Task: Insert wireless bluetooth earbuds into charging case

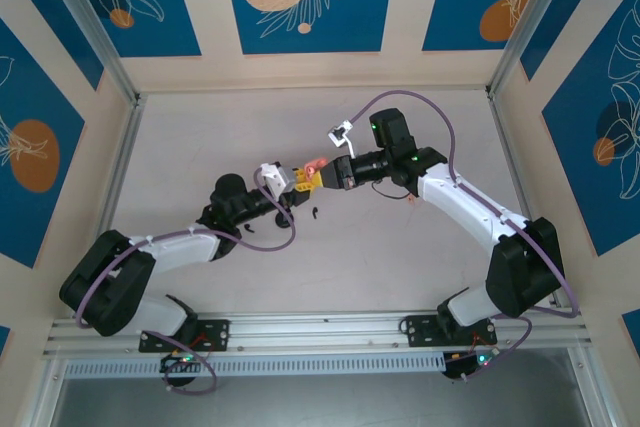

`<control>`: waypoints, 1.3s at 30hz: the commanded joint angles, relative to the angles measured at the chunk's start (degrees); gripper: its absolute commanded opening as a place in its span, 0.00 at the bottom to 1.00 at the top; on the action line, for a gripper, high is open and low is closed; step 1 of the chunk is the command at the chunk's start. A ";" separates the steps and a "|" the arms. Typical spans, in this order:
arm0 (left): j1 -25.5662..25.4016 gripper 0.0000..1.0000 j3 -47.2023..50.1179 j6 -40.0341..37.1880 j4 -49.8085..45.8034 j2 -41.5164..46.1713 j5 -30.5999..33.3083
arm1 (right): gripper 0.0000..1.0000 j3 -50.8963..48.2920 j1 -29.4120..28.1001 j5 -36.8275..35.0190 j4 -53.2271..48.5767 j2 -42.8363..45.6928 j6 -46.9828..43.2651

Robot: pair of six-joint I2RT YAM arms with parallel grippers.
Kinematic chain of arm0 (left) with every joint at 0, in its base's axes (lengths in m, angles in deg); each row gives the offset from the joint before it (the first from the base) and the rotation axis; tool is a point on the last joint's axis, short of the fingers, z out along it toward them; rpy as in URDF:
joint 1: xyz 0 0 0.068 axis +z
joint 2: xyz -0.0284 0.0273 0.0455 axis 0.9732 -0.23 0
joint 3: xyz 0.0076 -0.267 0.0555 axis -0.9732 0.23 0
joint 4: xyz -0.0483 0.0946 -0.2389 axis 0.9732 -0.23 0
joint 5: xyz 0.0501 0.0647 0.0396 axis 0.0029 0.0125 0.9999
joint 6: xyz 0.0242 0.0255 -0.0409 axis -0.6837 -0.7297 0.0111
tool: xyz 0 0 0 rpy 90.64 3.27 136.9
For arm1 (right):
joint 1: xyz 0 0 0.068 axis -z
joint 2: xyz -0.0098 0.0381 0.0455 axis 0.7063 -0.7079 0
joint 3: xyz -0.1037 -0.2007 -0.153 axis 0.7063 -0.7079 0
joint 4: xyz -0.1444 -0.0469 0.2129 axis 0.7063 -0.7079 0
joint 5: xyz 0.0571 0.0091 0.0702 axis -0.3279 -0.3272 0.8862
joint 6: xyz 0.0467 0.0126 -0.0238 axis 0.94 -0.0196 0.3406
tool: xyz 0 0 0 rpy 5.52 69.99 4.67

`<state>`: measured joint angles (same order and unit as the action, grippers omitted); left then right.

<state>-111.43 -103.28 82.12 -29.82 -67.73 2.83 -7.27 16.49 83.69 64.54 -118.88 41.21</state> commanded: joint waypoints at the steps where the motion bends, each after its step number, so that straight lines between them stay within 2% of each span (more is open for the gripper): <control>1: 0.27 0.11 0.14 0.52 2.54 1.54 -1.49 | 0.05 -0.32 0.41 2.31 -2.03 -0.15 -1.64; 15: 0.29 0.11 -0.45 0.40 1.66 2.14 -4.37 | 0.06 1.15 0.84 4.24 -4.86 -2.29 -3.76; 39: 0.27 0.14 -1.18 0.05 0.43 2.51 -3.52 | 0.37 1.51 2.32 0.59 -5.83 1.11 -3.01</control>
<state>-111.32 -103.28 82.25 -32.22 -66.66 0.91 -6.84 18.20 85.92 60.41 -119.63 38.30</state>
